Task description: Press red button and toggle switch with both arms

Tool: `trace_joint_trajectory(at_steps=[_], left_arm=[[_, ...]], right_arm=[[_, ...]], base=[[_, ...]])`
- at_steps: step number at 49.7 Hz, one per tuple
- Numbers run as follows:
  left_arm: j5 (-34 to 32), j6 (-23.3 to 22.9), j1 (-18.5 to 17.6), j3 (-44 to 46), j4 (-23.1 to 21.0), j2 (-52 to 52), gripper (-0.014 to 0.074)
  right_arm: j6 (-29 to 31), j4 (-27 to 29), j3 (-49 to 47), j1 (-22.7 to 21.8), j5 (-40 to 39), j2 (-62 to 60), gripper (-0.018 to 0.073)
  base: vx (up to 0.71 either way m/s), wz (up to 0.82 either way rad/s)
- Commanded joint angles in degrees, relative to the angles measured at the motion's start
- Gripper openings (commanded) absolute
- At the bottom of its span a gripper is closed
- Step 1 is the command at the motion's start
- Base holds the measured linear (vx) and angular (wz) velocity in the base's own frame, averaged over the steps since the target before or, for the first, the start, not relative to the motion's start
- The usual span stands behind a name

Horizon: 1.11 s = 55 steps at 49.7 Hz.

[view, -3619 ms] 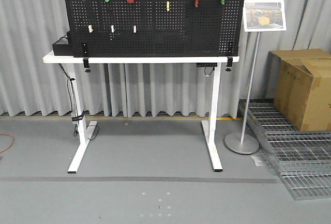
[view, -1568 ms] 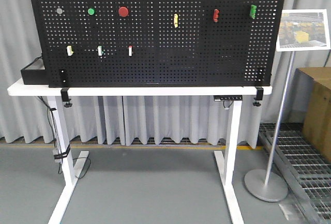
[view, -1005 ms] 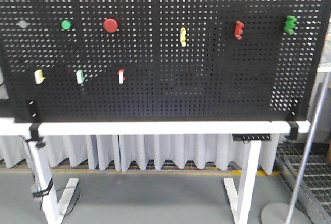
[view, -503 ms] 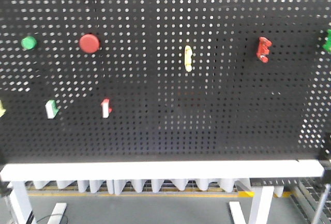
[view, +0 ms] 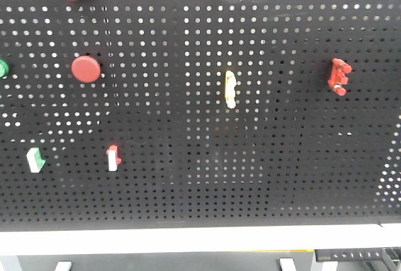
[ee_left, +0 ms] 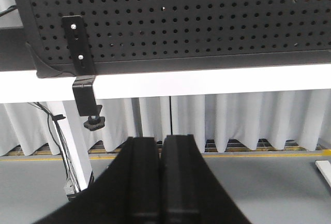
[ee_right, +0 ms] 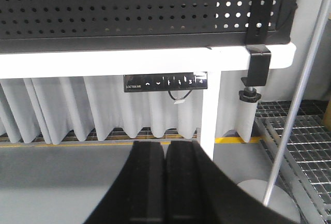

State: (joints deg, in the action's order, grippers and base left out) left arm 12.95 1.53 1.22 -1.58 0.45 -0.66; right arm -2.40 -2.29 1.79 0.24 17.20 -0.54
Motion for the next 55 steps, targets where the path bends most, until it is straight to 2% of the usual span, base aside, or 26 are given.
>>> trace_joint_trajectory(at_steps=[1,27,35,40,48,55], left_arm=[[-4.57,-0.04,0.08,-1.57,-0.45,0.31,0.0001],[-4.57,-0.04,0.08,-1.57,-0.45,0.31,0.0001],[-4.57,-0.04,0.08,-1.57,-0.15,0.30,0.0001],[-4.63,-0.04,0.08,-1.57,-0.12,0.30,0.0001],[-4.83,-0.04,0.08,-1.57,-0.45,0.30,0.0001],[-8.07,-1.91,0.08,-1.50,-1.82,0.30,0.0001]], right_arm=[[0.30,-0.08,0.63,-0.39,-4.62,-1.01,-0.0003],[0.43,-0.15,0.63,-0.39,-4.67,-1.01,-0.0003],[0.85,-2.85,0.63,-0.45,-4.87,-1.01,-0.0003],[-0.24,-2.36,0.63,-0.45,-6.16,-1.01,-0.0003],[-3.34,1.42,0.63,-0.45,-9.20,-1.01,-0.0003],[-2.50,1.21,0.63,-0.45,-11.97,-1.01,-0.0003]], base=[[0.09,0.00],[0.03,0.00],[0.00,0.00],[0.00,0.00],[0.00,0.00],[0.00,0.00]])
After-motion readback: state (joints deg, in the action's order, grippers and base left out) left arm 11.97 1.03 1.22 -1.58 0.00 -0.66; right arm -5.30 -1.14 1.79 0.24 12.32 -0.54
